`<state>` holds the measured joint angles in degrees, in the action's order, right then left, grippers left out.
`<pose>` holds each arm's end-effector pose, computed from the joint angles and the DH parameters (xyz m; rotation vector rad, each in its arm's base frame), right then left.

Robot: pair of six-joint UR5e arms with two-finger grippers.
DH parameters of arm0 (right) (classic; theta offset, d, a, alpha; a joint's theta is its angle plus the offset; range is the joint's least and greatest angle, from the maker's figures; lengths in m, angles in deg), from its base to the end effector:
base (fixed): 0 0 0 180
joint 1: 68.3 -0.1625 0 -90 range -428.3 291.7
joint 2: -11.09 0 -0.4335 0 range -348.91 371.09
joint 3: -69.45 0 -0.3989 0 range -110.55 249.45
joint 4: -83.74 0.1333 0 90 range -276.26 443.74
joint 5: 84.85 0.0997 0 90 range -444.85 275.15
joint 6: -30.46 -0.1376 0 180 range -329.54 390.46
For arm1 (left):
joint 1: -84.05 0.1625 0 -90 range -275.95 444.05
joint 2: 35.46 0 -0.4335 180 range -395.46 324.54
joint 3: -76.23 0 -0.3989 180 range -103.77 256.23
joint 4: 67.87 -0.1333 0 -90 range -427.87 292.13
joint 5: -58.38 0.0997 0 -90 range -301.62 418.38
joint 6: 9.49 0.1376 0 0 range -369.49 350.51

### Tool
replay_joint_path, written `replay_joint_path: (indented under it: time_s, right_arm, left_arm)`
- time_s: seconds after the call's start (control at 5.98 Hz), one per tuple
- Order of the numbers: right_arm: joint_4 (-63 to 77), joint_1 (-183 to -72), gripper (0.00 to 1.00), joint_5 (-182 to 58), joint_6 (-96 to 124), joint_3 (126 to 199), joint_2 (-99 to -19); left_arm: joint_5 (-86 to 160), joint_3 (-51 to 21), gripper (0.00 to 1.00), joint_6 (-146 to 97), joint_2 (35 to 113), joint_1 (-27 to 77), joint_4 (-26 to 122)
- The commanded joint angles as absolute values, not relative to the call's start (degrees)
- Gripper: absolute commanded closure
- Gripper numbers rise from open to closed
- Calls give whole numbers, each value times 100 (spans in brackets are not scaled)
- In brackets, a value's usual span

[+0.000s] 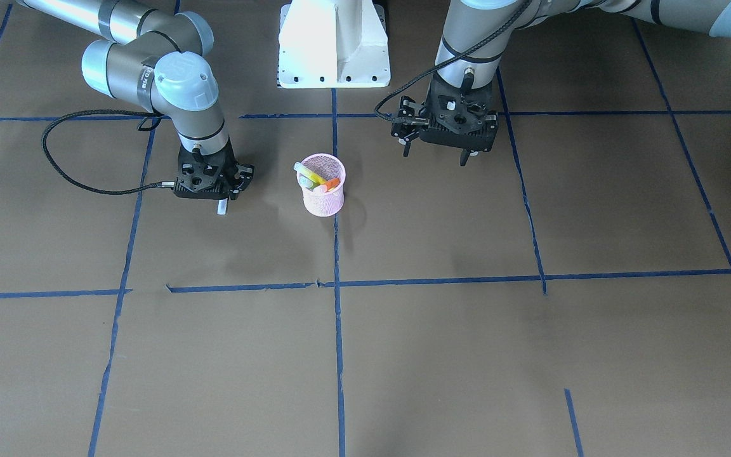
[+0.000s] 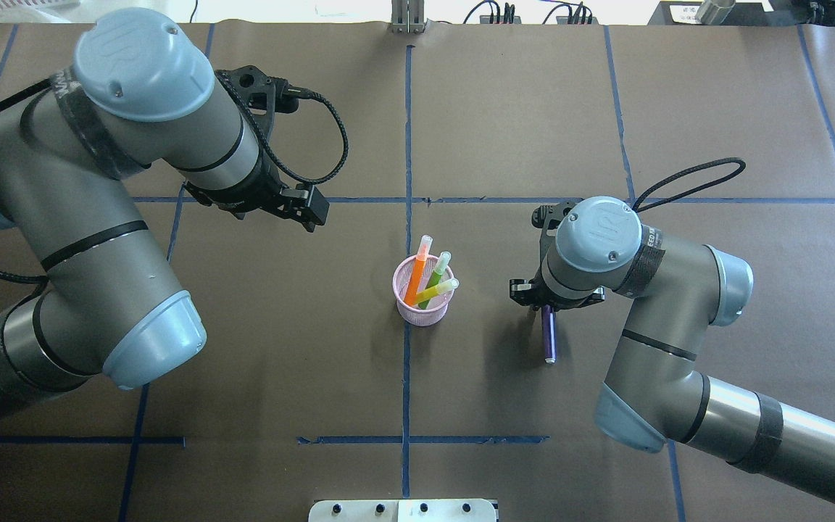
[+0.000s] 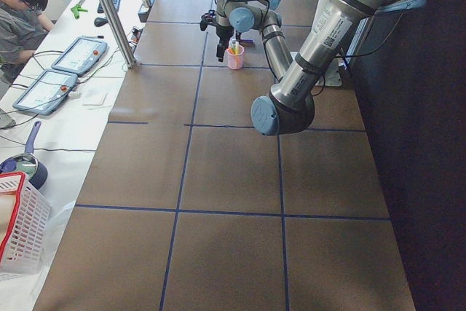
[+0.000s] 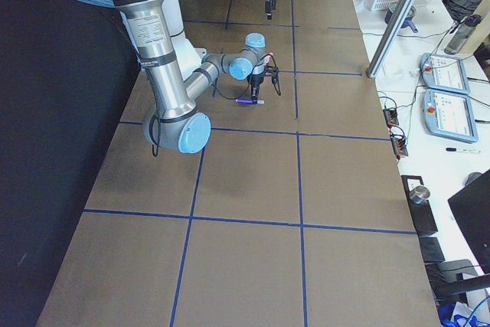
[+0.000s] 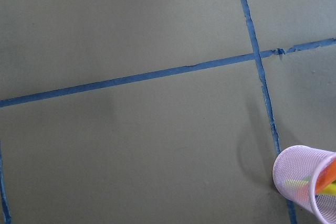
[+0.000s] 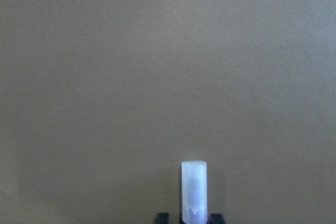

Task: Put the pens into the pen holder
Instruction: 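Lower the right gripper around the purple marker and close on it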

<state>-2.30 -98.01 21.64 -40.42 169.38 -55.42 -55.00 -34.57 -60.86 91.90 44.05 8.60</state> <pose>-0.5309 -0.4115 0.3847 0.0151 -0.7045 0.0832 0.4345 -0.4673 0.1880 0.1870 0.8391 0.1365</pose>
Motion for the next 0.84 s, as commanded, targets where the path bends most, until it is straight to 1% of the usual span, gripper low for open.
replay_joint_path:
  time_s: [0.0, 0.17, 0.33, 0.5, 0.67]
  right_arm:
    - [-230, -9774, 73, 2150, -4090, 16947, -5544]
    - [-222, -9757, 94, 2132, -4091, 16947, -5544]
    - [-222, -9748, 100, 2175, -4030, 16947, -5561]
    - [-239, -9748, 100, 2176, -4029, 17060, -5527]
    - [-300, -9800, 100, 2158, -4029, 17461, -5544]
  left_arm:
    - [-5500, -3460, 0, -6082, 9189, 4406, 860]
    - [-5500, -3460, 0, -6082, 9189, 4406, 860]
    - [-5500, -3477, 0, -6082, 9189, 4406, 860]
    - [-5491, -3477, 0, -6082, 9189, 4406, 860]
    - [-5500, -3486, 0, -6090, 9198, 4406, 860]
